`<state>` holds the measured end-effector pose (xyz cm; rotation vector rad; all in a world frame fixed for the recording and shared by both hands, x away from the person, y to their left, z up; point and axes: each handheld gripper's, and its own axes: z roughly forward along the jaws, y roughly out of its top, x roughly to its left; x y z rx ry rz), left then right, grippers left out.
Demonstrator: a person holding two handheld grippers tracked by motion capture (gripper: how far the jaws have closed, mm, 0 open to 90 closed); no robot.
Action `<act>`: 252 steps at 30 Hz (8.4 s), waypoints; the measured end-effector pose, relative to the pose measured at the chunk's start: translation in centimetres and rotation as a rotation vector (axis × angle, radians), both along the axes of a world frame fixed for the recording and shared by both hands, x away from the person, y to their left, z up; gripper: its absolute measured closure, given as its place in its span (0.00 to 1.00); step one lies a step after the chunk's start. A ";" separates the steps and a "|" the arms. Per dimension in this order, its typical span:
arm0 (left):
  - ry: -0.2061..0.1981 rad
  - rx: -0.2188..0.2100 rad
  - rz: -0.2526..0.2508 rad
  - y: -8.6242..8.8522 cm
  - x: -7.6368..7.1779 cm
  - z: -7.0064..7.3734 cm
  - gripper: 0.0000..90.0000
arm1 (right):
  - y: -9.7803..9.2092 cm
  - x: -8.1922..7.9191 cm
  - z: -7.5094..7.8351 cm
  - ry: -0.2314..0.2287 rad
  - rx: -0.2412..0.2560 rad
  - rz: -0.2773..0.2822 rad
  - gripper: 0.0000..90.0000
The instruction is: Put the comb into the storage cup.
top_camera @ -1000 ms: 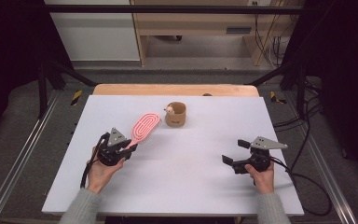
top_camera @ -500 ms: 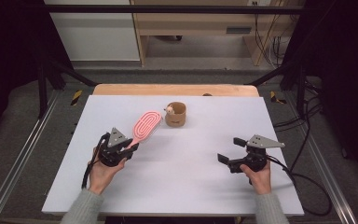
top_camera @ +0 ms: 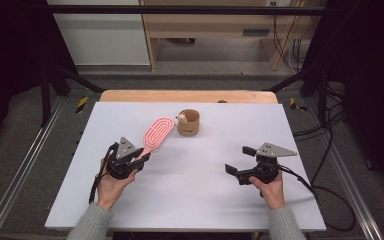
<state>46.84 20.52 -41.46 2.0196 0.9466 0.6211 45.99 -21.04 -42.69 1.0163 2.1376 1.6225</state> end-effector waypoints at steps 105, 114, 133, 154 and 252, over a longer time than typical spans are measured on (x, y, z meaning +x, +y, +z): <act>-0.092 -0.072 0.024 -3.7 -1.4 1.1 0.77 | 8.8 3.4 4.2 0.019 0.118 0.003 0.03; -0.089 -0.110 0.031 -4.5 -1.4 0.9 0.77 | 9.0 3.4 4.6 0.015 0.131 0.005 0.03; -0.115 -0.135 0.027 -5.9 -2.2 -0.8 0.77 | 10.4 3.8 4.1 0.056 0.143 0.000 0.04; -0.139 -0.126 0.011 -7.1 -2.5 -1.2 0.77 | 10.9 4.5 3.4 0.118 0.165 -0.024 0.06; -0.194 -0.107 -0.010 -9.5 -3.2 -2.4 0.68 | 11.2 4.5 3.4 0.350 0.273 0.026 0.70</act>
